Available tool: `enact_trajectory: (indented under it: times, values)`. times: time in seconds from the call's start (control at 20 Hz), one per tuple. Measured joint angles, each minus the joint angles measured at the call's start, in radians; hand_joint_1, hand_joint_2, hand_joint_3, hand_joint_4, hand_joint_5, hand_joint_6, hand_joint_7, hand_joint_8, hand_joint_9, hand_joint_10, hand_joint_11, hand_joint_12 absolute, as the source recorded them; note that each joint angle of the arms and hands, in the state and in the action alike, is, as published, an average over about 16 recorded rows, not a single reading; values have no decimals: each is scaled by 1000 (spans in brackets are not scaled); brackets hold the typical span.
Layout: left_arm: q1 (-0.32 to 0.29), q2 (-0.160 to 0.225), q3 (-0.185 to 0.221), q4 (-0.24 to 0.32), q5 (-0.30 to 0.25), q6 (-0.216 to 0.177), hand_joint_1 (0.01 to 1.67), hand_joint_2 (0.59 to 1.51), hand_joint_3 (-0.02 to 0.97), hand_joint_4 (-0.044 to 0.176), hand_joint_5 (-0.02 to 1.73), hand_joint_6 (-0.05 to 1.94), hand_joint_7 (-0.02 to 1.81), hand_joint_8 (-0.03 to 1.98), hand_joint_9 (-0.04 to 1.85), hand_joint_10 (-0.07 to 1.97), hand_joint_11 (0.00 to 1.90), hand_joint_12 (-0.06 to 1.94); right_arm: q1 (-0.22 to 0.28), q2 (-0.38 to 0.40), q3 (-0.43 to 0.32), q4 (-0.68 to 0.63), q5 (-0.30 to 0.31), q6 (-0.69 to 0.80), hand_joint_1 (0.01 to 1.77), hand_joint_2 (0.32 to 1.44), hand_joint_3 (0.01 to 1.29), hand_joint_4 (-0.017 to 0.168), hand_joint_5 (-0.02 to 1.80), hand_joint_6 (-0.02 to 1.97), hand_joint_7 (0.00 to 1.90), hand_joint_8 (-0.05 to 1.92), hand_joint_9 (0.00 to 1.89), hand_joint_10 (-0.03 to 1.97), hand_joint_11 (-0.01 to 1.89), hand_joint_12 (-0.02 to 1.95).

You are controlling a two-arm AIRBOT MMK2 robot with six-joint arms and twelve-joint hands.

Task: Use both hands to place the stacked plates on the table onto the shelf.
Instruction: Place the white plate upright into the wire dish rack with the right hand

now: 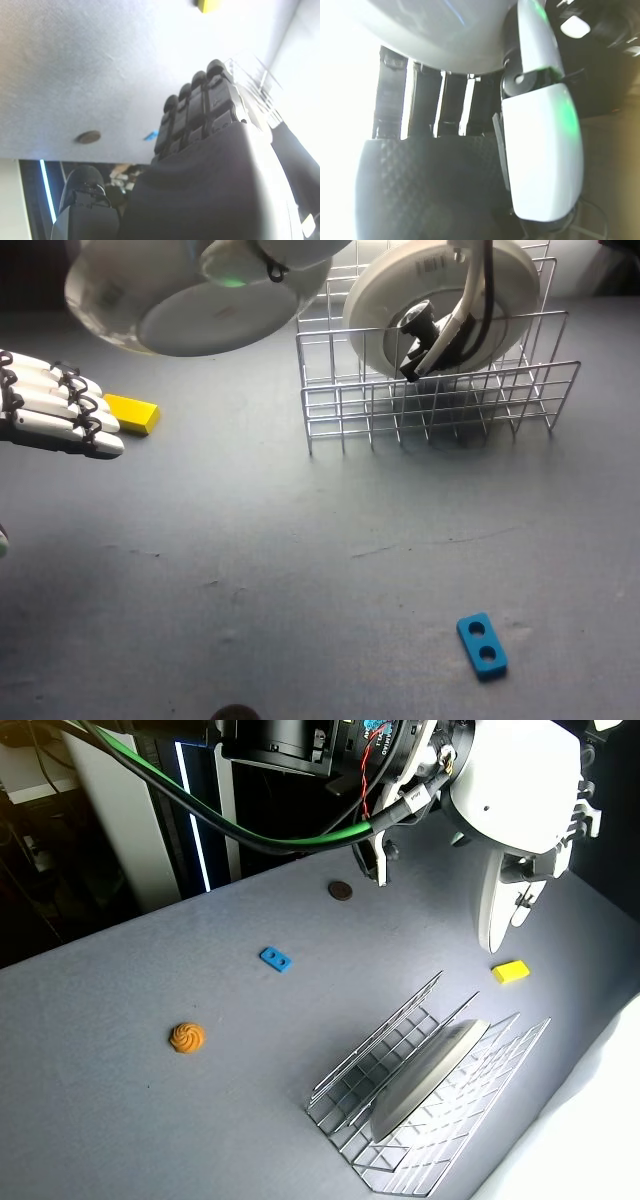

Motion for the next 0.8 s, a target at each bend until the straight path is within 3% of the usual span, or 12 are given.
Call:
enact_trajectory:
  times: [0.35, 0.8]
  values:
    - [0, 0, 0, 2, 0, 0, 13, 1064, 14, 2, 21, 18, 17, -2, 21, 3, 15, 17, -2, 24, 0, 128, 48, -26, 1214, 1007, 15, 19, 1088, 694, 1147, 702, 1341, 17, 832, 1164]
    - [2, 0, -1, 6, 0, 0, 14, 1067, 14, 2, 19, 18, 17, -2, 20, 3, 15, 18, -41, 60, 0, 225, 78, -64, 1215, 1007, 15, 19, 1089, 691, 1152, 703, 1347, 17, 849, 1158]
